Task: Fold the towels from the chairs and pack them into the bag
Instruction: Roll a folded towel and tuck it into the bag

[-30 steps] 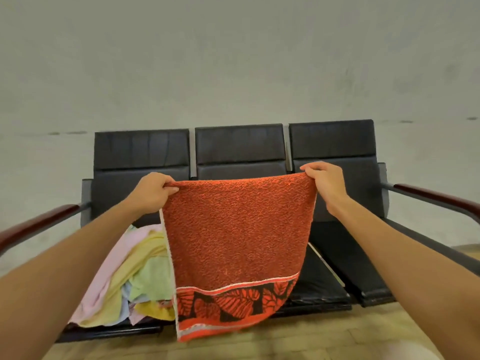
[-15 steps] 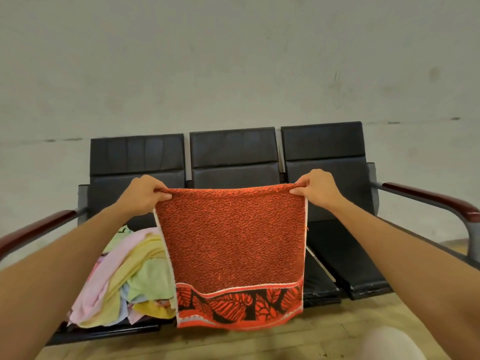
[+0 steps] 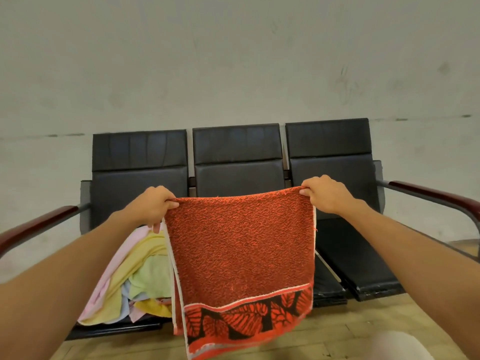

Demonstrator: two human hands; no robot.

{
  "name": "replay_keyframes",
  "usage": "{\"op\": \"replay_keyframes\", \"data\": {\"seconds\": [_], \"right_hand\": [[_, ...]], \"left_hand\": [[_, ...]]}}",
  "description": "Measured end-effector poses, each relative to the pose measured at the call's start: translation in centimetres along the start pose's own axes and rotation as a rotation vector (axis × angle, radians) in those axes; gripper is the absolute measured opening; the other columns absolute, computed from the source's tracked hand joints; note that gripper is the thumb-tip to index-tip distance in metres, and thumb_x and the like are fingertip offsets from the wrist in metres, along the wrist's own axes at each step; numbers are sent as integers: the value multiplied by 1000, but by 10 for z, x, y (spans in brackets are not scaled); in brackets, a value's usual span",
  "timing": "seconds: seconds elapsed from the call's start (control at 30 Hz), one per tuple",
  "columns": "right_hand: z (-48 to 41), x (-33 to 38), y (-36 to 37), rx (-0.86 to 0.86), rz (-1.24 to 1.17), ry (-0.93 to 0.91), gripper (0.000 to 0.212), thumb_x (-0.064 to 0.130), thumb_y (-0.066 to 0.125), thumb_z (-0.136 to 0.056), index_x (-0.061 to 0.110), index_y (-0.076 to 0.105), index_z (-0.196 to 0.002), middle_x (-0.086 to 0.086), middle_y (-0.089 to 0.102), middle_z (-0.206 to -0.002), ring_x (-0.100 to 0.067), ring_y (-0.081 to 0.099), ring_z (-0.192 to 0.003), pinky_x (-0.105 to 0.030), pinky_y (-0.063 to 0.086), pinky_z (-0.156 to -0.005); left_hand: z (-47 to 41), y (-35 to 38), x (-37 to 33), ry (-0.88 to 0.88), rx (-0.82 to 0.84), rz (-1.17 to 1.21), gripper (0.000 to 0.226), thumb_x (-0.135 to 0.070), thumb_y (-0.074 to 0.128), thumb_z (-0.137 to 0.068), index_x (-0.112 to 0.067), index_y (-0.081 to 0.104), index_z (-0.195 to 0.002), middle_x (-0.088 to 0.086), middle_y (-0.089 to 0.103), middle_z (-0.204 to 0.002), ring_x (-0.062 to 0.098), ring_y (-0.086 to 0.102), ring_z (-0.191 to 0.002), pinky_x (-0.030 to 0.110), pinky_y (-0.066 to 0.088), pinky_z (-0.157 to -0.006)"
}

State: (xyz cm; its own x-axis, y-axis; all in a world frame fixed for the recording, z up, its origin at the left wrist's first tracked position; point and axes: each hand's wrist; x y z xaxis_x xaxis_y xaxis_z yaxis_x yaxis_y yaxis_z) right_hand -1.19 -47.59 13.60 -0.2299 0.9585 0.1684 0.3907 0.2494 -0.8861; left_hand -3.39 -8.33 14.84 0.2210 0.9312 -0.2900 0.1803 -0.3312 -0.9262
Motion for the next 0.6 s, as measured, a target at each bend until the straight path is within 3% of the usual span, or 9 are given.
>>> {"op": "replay_keyframes", "data": {"seconds": [0.07, 0.17, 0.3, 0.4, 0.47, 0.53, 0.6], "right_hand": [[-6, -4, 15, -11, -85, 21, 17, 29, 50, -101, 22, 65, -99, 1, 62, -88, -18, 62, -76, -40, 51, -74], [-22, -12, 41, -52, -236, 89, 13, 21, 56, -98, 18, 67, -94, 1, 63, -73, -12, 60, -48, -35, 56, -64], [-52, -20, 77, -47, -458, 208, 17, 6, 48, -98, 10, 64, -97, -13, 69, -62, -14, 66, -46, -20, 51, -44], [-75, -25, 106, -106, -604, 291, 17, 6, 45, -99, 10, 62, -98, -19, 72, -81, -21, 73, -64, -30, 61, -62], [-82, -29, 129, -174, -613, 298, 19, 6, 44, -100, 10, 63, -98, -15, 71, -94, -20, 73, -77, -35, 60, -77], [-75, -33, 156, -190, -564, 281, 20, 7, 45, -100, 9, 65, -101, -11, 70, -101, -20, 70, -89, -36, 55, -87], [-58, -40, 187, -121, -495, 272, 21, 8, 46, -100, 8, 66, -105, -12, 70, -104, -24, 68, -95, -41, 52, -90]], "left_hand": [[-9, 14, 2, -57, 28, 64, 26, -14, 41, -102, -1, 59, -90, 15, 67, -59, 23, 67, -47, 24, 51, -47], [-29, 39, 8, -163, 11, 345, 25, -11, 36, -103, 2, 56, -95, 25, 69, -75, 32, 71, -60, 28, 58, -50], [-67, 77, 20, -278, -81, 724, 21, -7, 40, -102, 4, 58, -104, 23, 62, -98, 31, 73, -70, 30, 60, -56], [-94, 107, 24, -258, -205, 811, 20, -6, 39, -103, 1, 57, -108, 18, 62, -98, 11, 71, -63, 19, 57, -56], [-105, 125, 30, -224, -300, 784, 19, -7, 40, -102, -5, 59, -105, 15, 66, -98, 5, 70, -68, 16, 55, -61], [-108, 148, 37, -190, -344, 704, 17, -14, 49, -98, -16, 65, -97, 11, 69, -100, 15, 69, -86, 31, 56, -82], [-94, 175, 42, -144, -288, 511, 17, -19, 52, -95, -20, 69, -97, 4, 70, -95, 22, 66, -91, 42, 52, -88]]}}
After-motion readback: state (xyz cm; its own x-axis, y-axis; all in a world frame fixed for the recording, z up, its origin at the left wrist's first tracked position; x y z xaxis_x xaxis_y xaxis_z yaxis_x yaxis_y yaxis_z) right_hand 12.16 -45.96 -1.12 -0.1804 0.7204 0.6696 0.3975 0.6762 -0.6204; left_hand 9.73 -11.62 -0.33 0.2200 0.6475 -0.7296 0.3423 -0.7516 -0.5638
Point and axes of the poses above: each hand's wrist, its own z-axis away from the middle knuckle, its own y-axis out of the palm, x = y × z
